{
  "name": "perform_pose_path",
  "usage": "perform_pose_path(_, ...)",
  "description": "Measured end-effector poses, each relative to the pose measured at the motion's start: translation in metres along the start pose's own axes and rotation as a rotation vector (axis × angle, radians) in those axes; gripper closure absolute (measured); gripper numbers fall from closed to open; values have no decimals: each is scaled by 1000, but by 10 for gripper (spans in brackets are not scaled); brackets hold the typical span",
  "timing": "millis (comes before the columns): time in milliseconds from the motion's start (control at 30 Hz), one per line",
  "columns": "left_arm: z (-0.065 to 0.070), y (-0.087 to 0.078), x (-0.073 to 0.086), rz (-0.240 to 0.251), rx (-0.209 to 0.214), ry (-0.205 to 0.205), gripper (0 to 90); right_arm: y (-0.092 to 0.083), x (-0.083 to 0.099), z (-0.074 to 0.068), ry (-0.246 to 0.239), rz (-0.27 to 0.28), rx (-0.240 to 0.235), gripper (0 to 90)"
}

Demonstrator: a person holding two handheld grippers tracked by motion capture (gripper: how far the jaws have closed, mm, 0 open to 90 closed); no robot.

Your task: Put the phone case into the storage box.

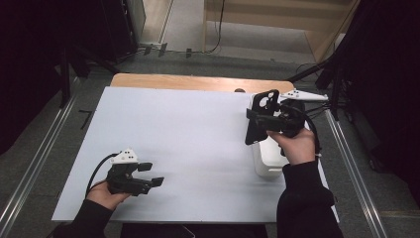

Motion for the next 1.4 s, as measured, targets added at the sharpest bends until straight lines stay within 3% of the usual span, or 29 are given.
perform_pose_path(100,0,1,0,-5,2,9,267,-5,-1,6,12,15,20,119)
perform_pose_path(400,-2,-2,0,10,8,-13,267,-11,-2,15,27,28,93,119)
perform_pose_path(533,-4,-2,0,12,13,-25,267,-11,-7,16,6,50,136,120)
perform_pose_path(933,-5,-3,-2,42,13,-44,267,-5,-20,34,57,77,143,120)
perform_pose_path(1100,-5,-4,-2,37,5,-34,267,2,-25,39,43,69,163,120)
perform_pose_path(1267,-6,-5,-2,34,2,-30,267,11,-29,47,11,54,213,120)
perform_pose_path(1400,-6,-4,-2,34,-4,-30,267,17,-32,53,23,55,223,120)
Point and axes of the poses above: each handheld gripper's, and its own axes: y roughly forward along the jaws, x roughly out of its underside, z roughly to its right, the point moved 2 cm from there along y, roughly forward along the jaws, and after that the axes turned 9 degrees about z, right-handed, at the moved point
